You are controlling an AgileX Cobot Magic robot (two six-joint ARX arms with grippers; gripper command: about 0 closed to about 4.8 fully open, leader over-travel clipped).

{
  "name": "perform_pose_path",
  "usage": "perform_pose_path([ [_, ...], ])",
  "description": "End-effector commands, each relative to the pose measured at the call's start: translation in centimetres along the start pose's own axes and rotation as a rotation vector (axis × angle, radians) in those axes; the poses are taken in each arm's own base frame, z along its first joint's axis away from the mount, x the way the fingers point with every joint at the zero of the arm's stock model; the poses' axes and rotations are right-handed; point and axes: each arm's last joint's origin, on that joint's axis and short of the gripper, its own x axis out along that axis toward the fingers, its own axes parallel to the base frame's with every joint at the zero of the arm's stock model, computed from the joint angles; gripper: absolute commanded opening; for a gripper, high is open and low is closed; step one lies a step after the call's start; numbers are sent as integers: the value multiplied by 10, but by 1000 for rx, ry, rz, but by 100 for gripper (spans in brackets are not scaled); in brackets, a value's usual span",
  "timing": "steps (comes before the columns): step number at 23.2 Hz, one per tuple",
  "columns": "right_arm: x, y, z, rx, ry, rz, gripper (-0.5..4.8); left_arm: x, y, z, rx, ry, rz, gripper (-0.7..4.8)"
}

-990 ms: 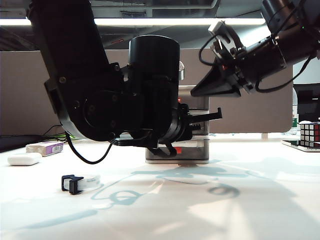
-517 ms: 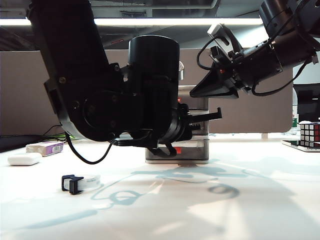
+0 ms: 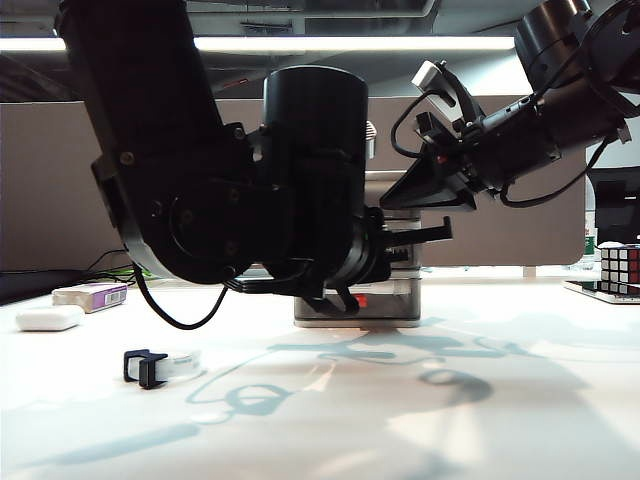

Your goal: Open the second layer of the drawer on the table, pick up the transparent tape on the table and put it in, and finally close the drawer.

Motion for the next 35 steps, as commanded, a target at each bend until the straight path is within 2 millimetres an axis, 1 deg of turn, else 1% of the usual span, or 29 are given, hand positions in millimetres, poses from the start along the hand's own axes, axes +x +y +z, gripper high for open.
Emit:
perform_pose_path([
  [1,0,0,6,-23,-29,-4,-5,-4,-5,1,22,-5,-20,-6],
  [4,0,0,6,-24,-29,-4,-5,-9,-4,-2,25,1,4,-6],
  [10,0,0,6,-25,-31,-4,-5,-28,-4,-6,40,20,-2,-6],
  [13,0,0,6,-18,-32,-3,-5,-39,3,-6,-3,34,2,-6],
  [15,0,0,6,-17,-33,-3,-5,-43,5,-5,-3,34,9,-6],
  [19,0,1,7,-5,-41,-2,-5,-54,0,-4,-27,37,-14,-6],
  [24,0,1,7,0,-40,0,-5,-59,-3,-4,-19,36,-7,-6],
  [30,0,1,7,0,-40,0,-5,-65,1,-3,-13,40,-2,-6],
  [33,0,1,7,2,-41,1,-5,-67,0,-4,-11,39,2,-5],
  [34,0,1,7,3,-40,1,-5,-67,-1,-4,-11,40,-4,-1],
  [35,0,1,7,3,-40,1,-5,-68,-2,-4,-10,44,-18,31],
])
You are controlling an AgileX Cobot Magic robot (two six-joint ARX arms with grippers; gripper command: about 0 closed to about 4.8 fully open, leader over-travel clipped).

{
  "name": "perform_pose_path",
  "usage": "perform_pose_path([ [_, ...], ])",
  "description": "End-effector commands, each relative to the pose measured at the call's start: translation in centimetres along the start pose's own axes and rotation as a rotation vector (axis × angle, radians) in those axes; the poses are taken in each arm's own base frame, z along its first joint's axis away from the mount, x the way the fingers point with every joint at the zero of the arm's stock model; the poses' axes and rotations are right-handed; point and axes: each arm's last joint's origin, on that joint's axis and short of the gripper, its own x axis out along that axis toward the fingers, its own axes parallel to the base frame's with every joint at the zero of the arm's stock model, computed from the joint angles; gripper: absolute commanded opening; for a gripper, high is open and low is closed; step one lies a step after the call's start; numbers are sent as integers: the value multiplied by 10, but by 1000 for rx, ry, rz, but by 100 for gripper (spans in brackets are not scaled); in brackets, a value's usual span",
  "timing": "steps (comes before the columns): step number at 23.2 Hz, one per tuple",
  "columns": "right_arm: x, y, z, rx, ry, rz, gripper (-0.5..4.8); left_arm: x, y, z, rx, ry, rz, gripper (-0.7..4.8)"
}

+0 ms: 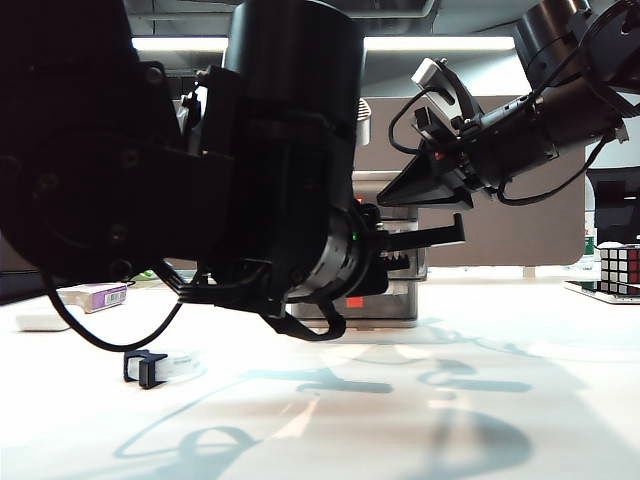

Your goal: Open the second layer of the drawer on the table, pick up the transparent tape on the table and put it in, and finally close the drawer.

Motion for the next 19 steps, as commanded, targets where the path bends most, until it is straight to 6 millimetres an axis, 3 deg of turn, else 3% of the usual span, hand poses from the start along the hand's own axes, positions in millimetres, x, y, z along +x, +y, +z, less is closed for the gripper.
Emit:
perform_pose_path([
  [1,-1,0,5,-16,-26,-5,-5,-3,-3,0,3,9,-32,122],
  [3,-1,1,5,-15,-24,-4,-5,-6,-4,-3,12,19,-43,189],
  [8,-1,0,3,-6,-11,-2,-5,-29,-2,0,38,38,-77,189],
  [12,-1,1,3,-2,-5,19,-5,-61,26,18,10,55,-103,189],
  [14,-1,1,3,1,-1,21,-5,-80,49,32,-85,67,-146,188],
  [16,-1,1,2,5,5,22,-5,-102,72,55,-195,53,-260,187],
  [19,-1,2,1,8,10,44,-5,-120,87,76,-167,108,-362,184],
])
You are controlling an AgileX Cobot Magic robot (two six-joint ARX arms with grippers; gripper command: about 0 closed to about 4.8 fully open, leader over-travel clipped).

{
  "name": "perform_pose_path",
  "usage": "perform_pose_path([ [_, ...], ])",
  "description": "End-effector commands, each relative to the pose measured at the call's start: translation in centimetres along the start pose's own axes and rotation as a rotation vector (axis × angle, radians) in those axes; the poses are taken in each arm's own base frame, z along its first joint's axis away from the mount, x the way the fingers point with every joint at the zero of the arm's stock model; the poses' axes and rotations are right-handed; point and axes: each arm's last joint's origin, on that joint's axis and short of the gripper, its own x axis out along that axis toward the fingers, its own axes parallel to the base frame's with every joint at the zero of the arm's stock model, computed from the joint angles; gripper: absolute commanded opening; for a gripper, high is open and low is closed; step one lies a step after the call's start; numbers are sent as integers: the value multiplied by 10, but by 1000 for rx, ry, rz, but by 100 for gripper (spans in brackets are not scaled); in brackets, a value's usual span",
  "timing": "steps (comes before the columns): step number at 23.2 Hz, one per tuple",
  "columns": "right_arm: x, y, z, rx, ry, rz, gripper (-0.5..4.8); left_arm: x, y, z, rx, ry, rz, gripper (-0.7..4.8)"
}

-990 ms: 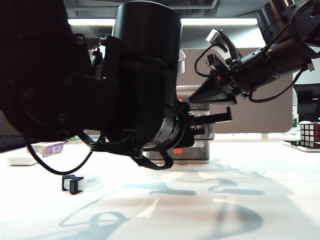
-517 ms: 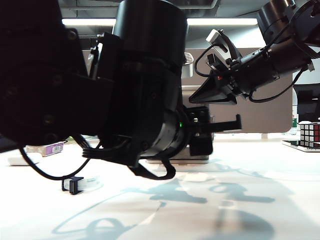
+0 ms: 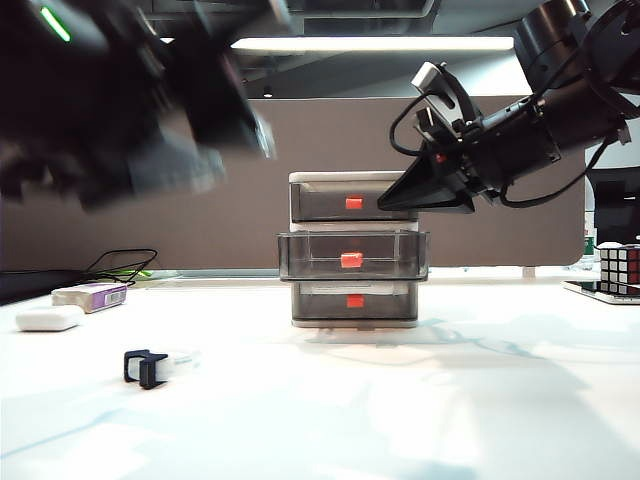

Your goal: Open the second layer of the drawer on the table, pick up the transparent tape on the table and put it in, and finally close the drawer.

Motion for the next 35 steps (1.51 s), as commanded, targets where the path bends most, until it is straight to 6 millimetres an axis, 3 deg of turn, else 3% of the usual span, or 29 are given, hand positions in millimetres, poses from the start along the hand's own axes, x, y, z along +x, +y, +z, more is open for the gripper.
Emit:
perform_pose_path([
  [1,-1,2,4,-10,-13,28,-5,-19,7,19,54,123,-85,184],
  [4,-1,2,3,-1,-1,42,-5,-37,35,27,177,369,-27,200],
  [5,-1,3,2,1,2,56,-5,-42,46,29,216,427,-33,257],
  [9,0,4,2,3,7,60,-5,-40,64,33,239,458,24,310],
  [10,0,5,2,3,8,64,-5,-39,67,34,262,456,36,344],
  [11,2,7,1,5,16,70,-5,-35,72,36,301,446,50,441],
  [12,2,7,1,5,17,69,-5,-32,76,36,321,451,77,479],
  [20,3,9,1,3,19,78,-5,-19,85,25,348,544,108,479],
  [35,3,9,-1,15,38,84,-5,19,86,-9,438,608,4,479],
])
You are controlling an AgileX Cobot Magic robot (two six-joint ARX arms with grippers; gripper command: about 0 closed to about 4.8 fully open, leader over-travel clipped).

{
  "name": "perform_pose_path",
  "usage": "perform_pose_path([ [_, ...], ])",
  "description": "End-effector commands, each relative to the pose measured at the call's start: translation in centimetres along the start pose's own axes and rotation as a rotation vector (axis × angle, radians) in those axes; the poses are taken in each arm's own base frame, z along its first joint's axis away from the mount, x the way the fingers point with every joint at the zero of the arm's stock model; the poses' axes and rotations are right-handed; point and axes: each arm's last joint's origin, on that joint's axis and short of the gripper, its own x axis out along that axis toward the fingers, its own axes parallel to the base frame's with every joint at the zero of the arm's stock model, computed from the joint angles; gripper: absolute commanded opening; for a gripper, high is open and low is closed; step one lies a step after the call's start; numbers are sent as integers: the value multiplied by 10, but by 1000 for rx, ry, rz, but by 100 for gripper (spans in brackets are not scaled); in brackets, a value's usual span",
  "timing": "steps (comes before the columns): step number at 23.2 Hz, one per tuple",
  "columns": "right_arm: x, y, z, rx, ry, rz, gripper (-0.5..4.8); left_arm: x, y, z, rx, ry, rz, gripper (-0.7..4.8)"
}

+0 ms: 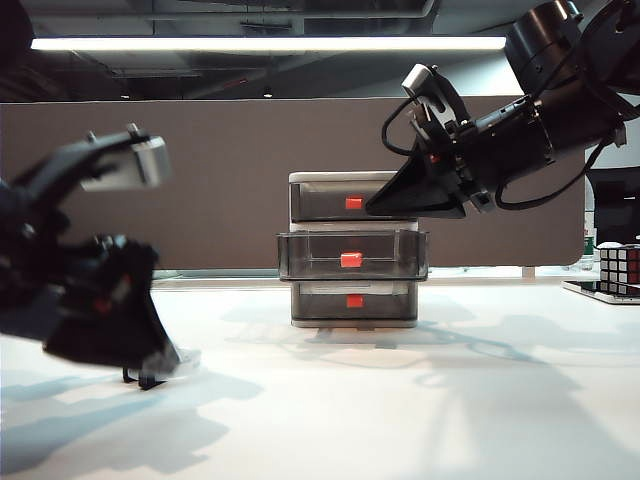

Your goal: Open the second layer of the drawer on the table, pick up the transparent tape on the table and put it in, and finally close the drawer.

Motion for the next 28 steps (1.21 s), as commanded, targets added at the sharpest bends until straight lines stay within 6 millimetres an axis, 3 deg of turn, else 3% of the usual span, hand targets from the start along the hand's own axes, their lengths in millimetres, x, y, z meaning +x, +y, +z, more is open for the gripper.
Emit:
perform_pose_path([
  [1,-1,1,3,-4,-3,8,-5,11,-2,0,20,-22,-25,479],
  [11,-1,1,1,0,10,8,-5,32,-1,-1,11,-65,-23,479],
  [19,-1,1,0,4,19,8,-5,34,16,-3,-39,-58,-26,479],
  [28,-1,1,0,4,20,7,-5,37,15,-4,-26,-59,-66,479],
])
